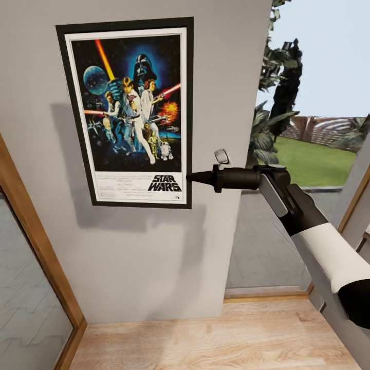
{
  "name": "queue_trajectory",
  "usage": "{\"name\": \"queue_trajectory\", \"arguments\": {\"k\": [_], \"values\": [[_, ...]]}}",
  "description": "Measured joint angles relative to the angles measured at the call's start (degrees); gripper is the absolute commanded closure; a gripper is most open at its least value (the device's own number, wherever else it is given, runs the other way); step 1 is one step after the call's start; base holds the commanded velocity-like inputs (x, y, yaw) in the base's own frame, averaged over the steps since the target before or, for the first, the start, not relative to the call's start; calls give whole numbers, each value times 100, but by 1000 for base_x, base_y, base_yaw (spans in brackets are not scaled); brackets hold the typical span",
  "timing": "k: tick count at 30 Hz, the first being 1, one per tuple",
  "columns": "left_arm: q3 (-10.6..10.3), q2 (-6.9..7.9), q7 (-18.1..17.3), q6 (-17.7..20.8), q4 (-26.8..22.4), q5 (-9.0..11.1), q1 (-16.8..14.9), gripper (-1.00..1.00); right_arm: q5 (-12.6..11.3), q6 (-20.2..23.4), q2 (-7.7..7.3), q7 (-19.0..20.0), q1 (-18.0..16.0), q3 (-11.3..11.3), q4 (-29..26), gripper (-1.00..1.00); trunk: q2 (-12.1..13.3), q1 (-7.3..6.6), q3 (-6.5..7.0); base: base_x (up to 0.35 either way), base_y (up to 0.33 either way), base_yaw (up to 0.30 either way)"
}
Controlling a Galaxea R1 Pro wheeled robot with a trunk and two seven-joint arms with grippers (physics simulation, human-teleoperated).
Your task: Pick up the poster from the kitchen countertop and hang it on one of the wall nails in the kitchen.
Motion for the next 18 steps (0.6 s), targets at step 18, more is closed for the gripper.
{"name": "queue_trajectory", "arguments": {"k": [18], "values": [[1, 0, 0, 0, -1, 0, 3, -100, 1, 0, -3, 0, 0, -1, 0, 100, 0, 0, 0, 328, 0, 0]]}}
